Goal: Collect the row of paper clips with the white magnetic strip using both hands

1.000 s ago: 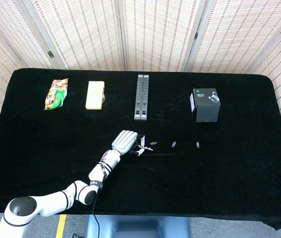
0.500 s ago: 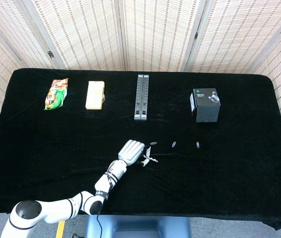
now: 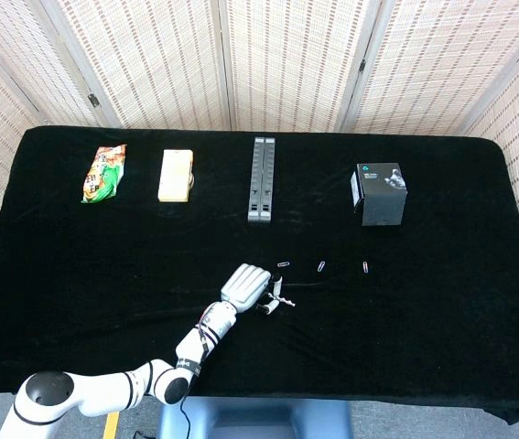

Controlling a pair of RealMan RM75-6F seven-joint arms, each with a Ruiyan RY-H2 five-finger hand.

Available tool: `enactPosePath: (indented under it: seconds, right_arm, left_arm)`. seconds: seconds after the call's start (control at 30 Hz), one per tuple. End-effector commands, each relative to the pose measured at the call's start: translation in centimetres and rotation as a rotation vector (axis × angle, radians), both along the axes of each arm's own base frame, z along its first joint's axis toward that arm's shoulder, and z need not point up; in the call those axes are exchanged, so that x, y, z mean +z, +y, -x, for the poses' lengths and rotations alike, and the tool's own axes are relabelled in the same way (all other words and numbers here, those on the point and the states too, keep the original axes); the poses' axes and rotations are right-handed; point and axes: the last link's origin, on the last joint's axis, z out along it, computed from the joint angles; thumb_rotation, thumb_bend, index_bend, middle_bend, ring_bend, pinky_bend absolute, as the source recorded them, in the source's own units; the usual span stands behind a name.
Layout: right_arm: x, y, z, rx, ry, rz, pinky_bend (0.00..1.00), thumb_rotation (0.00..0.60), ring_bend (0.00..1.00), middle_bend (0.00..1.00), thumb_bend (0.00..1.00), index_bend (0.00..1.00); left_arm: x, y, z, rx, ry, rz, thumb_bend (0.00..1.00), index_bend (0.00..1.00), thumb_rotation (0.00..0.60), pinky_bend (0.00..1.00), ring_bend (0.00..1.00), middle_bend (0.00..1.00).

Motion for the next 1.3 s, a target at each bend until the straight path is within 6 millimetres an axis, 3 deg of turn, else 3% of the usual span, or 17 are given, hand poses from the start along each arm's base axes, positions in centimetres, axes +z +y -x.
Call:
enactPosePath:
  seconds: [0.03, 0.1, 0.2, 0.63, 0.73, 0.77, 0.83, 0.9, 1.0, 1.1, 1.3]
  right_arm:
    - [0.0, 0.0, 0.0, 0.0, 0.001, 0.0, 0.0, 0.6, 0.0, 0.0, 0.36, 0.1]
    - [0.0, 0.0, -0.1, 0.002, 0.001, 0.0, 0.0, 0.6, 0.0, 0.0, 0.36, 0.1]
    - [-0.1, 0.1, -0.1, 0.004, 0.002, 0.0, 0.0, 0.6, 0.0, 0.0, 0.36, 0.1]
    - [-0.5, 0.3, -0.6, 0.026, 0.019, -0.005, 0.0, 0.6, 0.0, 0.0, 0.36, 0.1]
    - [-0.7, 0.3, -0.9, 0.033, 0.028, -0.008, 0.0, 0.6, 0.0, 0.0, 0.36, 0.1]
    - [-0.8, 0.3, -0.9, 0.035, 0.032, -0.009, 0.0, 0.6, 0.0, 0.0, 0.36, 0.1]
    - [-1.1, 0.1, -1.2, 0.041, 0.043, -0.015, 0.0, 0.6, 0.0, 0.0, 0.36, 0.1]
    - [-1.7, -0.3, -1.5, 0.047, 0.06, -0.033, 0.0, 0.6, 0.0, 0.0, 0.36, 0.1]
    - [-2.8, -1.3, -2.0, 0.048, 0.076, -0.057, 0.0, 0.6, 0.0, 0.0, 0.36, 0.1]
    - [-4.2, -2.6, -2.6, 0.046, 0.087, -0.081, 0.0, 0.6, 0.0, 0.0, 0.36, 0.1]
    - [-8.0, -5.7, -5.1, 0.094, 0.088, -0.152, 0.0, 0.6, 0.0, 0.0, 0.36, 0.11]
  left_arm:
    - [0.1, -0.1, 0.2, 0.007, 0.007, 0.01, 0.4, 0.56, 0.6, 1.0, 1.0, 1.0]
    - [0.3, -0.2, 0.2, 0.015, 0.006, 0.022, 0.37, 0.46, 0.6, 1.0, 1.0, 1.0]
    - [0.5, -0.4, 0.1, 0.014, 0.005, 0.024, 0.34, 0.41, 0.6, 1.0, 1.0, 1.0]
    - [3.1, -1.2, 0.3, -0.046, 0.015, -0.028, 0.29, 0.35, 0.6, 1.0, 1.0, 1.0]
    - [5.0, -0.6, 1.5, -0.073, 0.056, -0.076, 0.29, 0.35, 0.6, 0.9, 0.9, 0.93]
    - [5.7, -0.4, 2.1, -0.078, 0.066, -0.089, 0.29, 0.35, 0.6, 0.81, 0.82, 0.86]
    - [7.7, 0.0, 3.7, -0.081, 0.097, -0.126, 0.29, 0.35, 0.6, 0.63, 0.68, 0.73]
    - [10.2, 0.4, 6.1, -0.078, 0.144, -0.196, 0.29, 0.35, 0.6, 0.43, 0.48, 0.53]
    - [14.0, 0.1, 9.7, -0.054, 0.19, -0.322, 0.29, 0.34, 0.6, 0.28, 0.29, 0.34]
    - [17.9, -0.6, 13.6, -0.01, 0.228, -0.431, 0.29, 0.33, 0.6, 0.24, 0.24, 0.28]
    - [24.2, -3.4, 20.4, 0.082, 0.266, -0.619, 0.29, 0.33, 0.6, 0.18, 0.19, 0.27]
